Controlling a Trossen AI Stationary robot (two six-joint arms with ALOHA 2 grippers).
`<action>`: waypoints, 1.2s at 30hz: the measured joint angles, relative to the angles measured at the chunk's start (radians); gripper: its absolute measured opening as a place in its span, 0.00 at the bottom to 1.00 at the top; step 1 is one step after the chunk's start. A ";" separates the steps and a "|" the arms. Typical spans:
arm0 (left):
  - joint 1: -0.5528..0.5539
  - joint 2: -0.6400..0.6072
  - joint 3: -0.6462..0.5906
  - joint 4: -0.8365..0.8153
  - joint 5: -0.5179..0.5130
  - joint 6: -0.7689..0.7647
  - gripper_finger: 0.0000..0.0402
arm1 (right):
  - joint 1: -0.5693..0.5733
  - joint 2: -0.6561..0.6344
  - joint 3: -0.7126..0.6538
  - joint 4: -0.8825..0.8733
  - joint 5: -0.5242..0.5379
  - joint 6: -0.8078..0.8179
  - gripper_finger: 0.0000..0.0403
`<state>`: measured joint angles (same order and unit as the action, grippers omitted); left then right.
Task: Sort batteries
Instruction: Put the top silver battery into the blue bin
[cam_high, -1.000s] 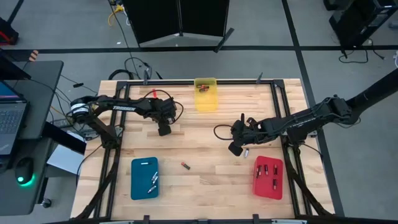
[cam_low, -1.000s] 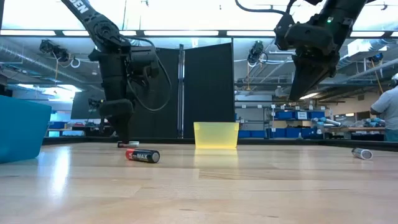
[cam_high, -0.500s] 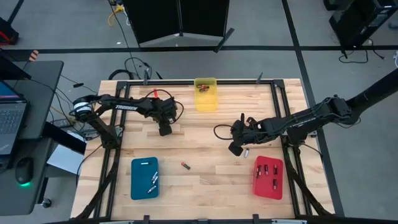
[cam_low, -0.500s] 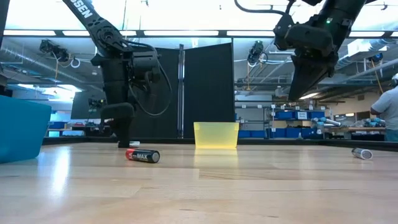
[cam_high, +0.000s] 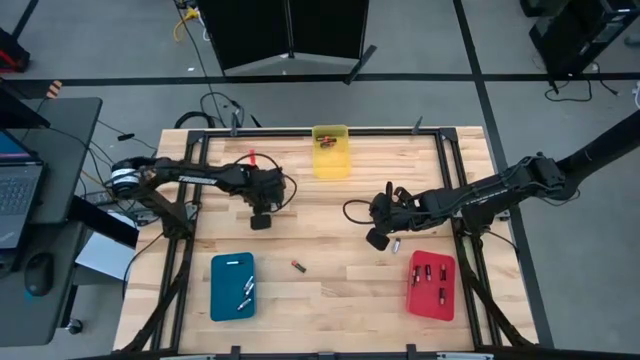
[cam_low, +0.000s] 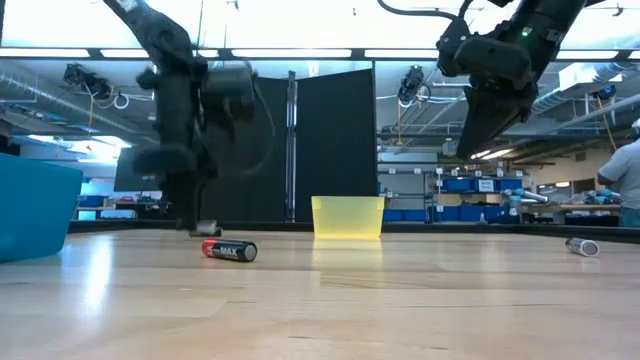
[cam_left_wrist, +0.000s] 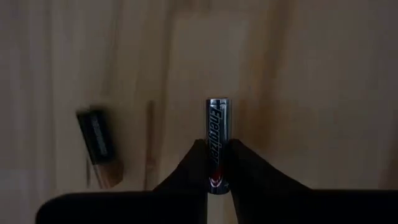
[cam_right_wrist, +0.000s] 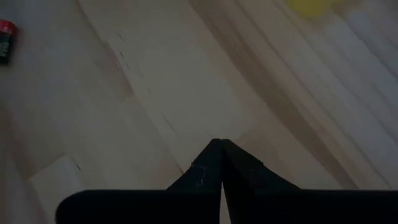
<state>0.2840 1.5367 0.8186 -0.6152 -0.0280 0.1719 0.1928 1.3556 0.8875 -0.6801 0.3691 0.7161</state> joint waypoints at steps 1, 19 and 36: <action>-0.020 -0.021 0.011 -0.012 0.000 0.000 0.10 | 0.000 0.000 0.000 0.008 0.000 -0.012 0.04; -0.623 -0.221 0.142 -0.352 0.082 -0.270 0.10 | -0.035 0.000 0.000 0.198 0.052 -0.291 0.02; -0.972 -0.154 0.056 -0.204 0.040 -0.926 0.10 | -0.103 0.000 0.000 0.264 0.023 -0.398 0.04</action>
<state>-0.6880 1.3825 0.8744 -0.8191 0.0118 -0.7546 0.0902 1.3560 0.8879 -0.4157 0.3916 0.3183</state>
